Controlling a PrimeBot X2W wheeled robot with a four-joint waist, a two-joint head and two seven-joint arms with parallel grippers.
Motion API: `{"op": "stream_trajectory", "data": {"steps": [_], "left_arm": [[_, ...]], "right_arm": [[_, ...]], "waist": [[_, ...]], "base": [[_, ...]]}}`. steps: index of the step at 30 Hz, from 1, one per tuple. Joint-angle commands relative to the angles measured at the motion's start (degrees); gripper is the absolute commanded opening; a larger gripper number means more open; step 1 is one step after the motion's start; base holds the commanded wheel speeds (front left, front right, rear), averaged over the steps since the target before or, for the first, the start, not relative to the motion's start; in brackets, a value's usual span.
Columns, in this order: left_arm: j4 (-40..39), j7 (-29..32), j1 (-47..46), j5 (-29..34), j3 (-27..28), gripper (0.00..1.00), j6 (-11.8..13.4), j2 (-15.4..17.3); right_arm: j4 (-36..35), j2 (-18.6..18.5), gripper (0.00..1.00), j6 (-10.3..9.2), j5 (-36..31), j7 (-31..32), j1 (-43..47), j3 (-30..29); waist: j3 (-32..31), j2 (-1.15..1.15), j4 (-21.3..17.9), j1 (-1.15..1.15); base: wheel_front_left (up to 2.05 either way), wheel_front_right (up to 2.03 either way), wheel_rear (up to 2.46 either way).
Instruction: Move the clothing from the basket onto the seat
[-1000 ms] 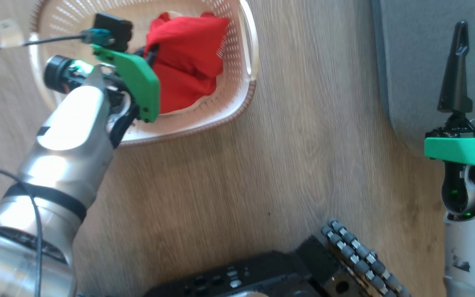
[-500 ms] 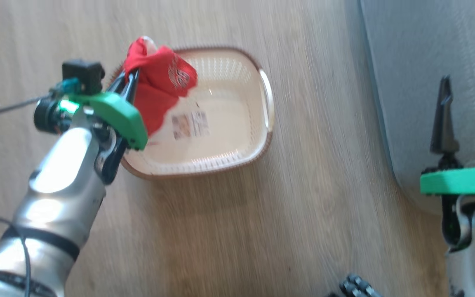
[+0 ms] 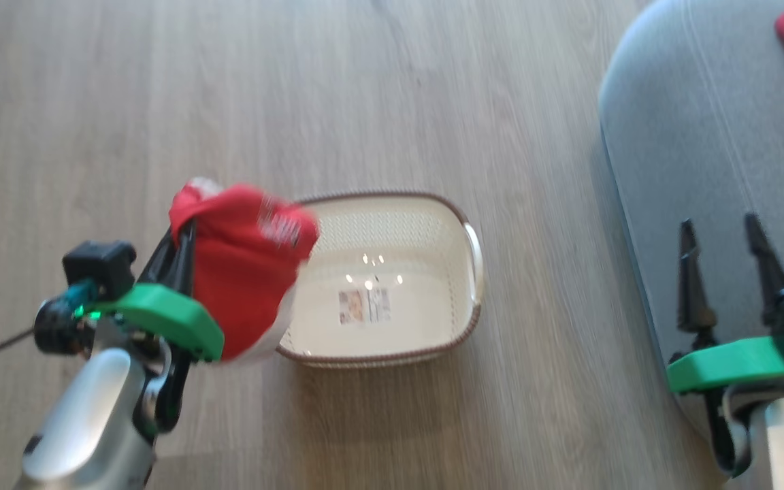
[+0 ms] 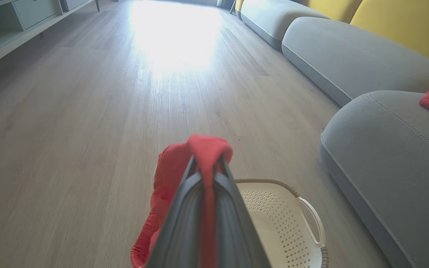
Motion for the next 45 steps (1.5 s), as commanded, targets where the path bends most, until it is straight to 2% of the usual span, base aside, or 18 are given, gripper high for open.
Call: {"op": "stream_trajectory", "data": {"steps": [1,13,28,34,35,37,45], "left_arm": [[-3.25,-0.79,-0.97,0.51,2.90,0.00,0.74,2.41],[-13.83,-0.44,9.07,0.76,3.04,0.00,5.15,4.04],[-20.19,1.09,11.04,1.59,2.43,0.00,7.16,5.68],[-24.41,3.74,8.75,3.13,0.67,0.00,6.97,6.69],[-24.41,3.74,8.75,3.13,0.67,0.00,6.97,6.69],[-25.74,4.86,7.78,3.70,-0.31,0.00,6.67,6.82],[-28.21,8.66,3.35,5.77,-6.16,0.00,3.54,5.39]], "right_arm": [[-1.30,-0.95,1.00,-0.01,-0.07,-0.38,-0.31,1.94],[2.51,-1.77,1.00,-0.01,1.04,-0.38,2.33,8.05],[4.01,-1.92,1.00,-0.01,1.54,-0.38,2.74,11.31],[4.56,-3.95,1.00,-0.01,4.28,-0.38,-0.83,21.06],[4.56,-3.95,1.00,-0.01,4.28,-0.38,-0.83,21.06],[4.83,-5.09,1.00,-0.01,5.38,-0.38,-2.74,25.39],[4.57,-8.97,1.00,-0.01,10.75,0.94,-10.21,40.25]], "waist": [[-3.11,-0.01,1.96,0.01],[-8.57,-0.01,5.61,0.01],[-9.56,-0.01,6.38,0.01],[-9.45,-0.01,6.09,0.01],[-9.45,-0.01,6.09,0.01],[-9.34,-0.01,5.99,0.01],[-8.96,-0.01,6.66,0.01]], "base": [[0.00,0.00,0.00],[0.00,0.00,0.00],[0.00,0.00,0.00],[0.00,0.00,0.00],[0.00,0.00,0.00],[0.00,0.00,0.00],[0.00,0.00,0.00]]}}
